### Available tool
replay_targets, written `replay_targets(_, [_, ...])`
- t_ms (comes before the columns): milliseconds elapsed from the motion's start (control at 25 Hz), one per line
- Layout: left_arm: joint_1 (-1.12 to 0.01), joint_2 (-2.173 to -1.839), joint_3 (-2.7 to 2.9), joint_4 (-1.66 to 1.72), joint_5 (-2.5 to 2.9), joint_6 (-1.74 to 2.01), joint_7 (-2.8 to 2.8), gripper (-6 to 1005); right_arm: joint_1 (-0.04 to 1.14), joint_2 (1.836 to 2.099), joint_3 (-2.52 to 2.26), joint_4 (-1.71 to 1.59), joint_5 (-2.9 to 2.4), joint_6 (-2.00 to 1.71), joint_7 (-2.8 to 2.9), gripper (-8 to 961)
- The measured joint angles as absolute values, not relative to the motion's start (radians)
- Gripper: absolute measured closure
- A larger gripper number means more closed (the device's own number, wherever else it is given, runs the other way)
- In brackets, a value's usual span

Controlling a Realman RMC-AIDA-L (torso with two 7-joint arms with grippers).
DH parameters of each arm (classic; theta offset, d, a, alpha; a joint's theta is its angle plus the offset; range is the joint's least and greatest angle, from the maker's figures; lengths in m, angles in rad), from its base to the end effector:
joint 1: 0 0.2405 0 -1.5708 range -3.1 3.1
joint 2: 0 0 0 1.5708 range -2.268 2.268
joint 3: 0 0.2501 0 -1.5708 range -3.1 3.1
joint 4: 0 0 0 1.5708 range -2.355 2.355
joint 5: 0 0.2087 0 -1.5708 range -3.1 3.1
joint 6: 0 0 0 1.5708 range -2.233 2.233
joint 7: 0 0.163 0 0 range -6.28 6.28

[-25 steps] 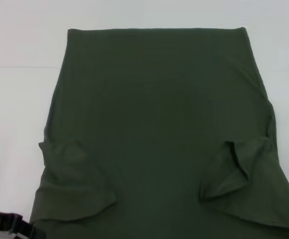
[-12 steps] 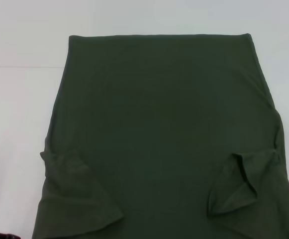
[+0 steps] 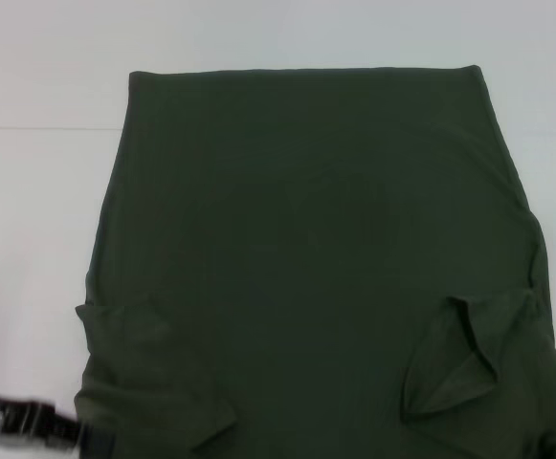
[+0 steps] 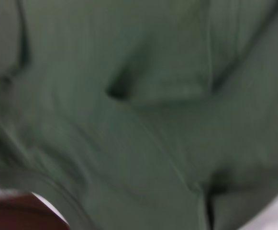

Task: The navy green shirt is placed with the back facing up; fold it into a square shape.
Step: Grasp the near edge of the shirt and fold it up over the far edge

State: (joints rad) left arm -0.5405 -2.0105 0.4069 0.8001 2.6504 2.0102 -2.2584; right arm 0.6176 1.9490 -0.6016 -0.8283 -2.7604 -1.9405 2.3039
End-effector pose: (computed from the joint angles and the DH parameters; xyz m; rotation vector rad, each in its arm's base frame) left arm -0.3001 0.2589 0.0359 2.3204 1.9091 0.1535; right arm 0.3072 0.2858 0.0541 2.4666 -1.8779 0.3086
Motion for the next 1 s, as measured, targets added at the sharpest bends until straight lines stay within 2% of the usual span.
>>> replay_targets(240, [-0.567,-1.979,0.262,0.76,2.547,1.947,-2.257,956,0.616,1.863,-0.48,-0.719,-2.6,-1.91,2.304,939])
replay_targets(360, [-0.574,-1.969,0.213,0.744,2.499,1.885,-2.255,956,0.608,1.839,-0.432,-0.691,-2.524,-1.89,2.302,939])
replay_targets(840, [-0.574,-1.976,0.203,0.65,2.216,1.613,-2.188,955,0.591,1.849,-0.315,-0.604,-2.304,-1.64,2.306,940])
replay_targets(1000, [-0.582,-1.987,0.209,0.612,2.156,1.535,-2.147,955,0.591,1.862,-0.317,-0.582,-2.257,-1.535,2.3,940])
